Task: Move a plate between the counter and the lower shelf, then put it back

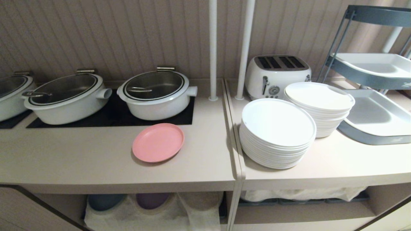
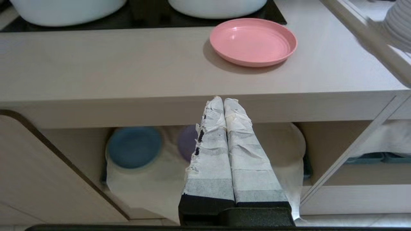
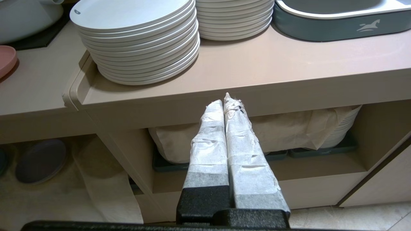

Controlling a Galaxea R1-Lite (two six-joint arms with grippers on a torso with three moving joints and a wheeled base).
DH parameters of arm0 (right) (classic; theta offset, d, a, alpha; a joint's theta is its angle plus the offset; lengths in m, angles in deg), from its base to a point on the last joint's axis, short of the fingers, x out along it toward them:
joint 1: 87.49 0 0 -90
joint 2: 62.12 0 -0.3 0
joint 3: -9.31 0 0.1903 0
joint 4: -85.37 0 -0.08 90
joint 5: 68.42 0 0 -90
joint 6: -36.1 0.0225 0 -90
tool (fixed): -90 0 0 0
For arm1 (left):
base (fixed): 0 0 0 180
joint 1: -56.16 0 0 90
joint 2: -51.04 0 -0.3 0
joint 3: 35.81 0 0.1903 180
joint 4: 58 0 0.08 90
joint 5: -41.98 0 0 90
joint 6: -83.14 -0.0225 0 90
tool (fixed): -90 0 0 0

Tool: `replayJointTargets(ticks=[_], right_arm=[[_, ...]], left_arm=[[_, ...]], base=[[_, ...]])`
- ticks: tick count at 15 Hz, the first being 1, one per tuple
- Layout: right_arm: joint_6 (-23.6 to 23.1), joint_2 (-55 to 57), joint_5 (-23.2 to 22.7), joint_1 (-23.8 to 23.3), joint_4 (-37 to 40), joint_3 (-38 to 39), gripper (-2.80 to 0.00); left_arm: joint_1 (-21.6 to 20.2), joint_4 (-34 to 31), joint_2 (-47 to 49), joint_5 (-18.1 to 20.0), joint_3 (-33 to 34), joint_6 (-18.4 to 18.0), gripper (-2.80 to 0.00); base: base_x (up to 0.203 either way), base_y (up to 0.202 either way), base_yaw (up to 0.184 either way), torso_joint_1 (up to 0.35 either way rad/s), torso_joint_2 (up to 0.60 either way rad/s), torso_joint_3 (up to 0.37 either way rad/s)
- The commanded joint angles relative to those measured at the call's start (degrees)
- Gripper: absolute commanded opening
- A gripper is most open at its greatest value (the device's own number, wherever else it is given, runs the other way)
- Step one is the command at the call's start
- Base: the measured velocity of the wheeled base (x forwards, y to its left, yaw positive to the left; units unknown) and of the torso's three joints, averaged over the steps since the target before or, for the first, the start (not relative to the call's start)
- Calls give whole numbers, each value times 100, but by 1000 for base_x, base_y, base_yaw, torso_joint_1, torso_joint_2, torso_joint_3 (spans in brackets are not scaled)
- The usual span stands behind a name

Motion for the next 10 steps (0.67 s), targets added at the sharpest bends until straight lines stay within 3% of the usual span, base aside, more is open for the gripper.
replayJointTargets(ticks=[1,10], right_arm=[[3,0,3,1,-5,0,-280],[3,0,3,1,0,0,-280]], left_arm=[[2,15,-85,2,37,34,-280],[-7,15,-85,2,37,37,-280]], base=[[0,0,0,0,0,0],[0,0,0,0,0,0]])
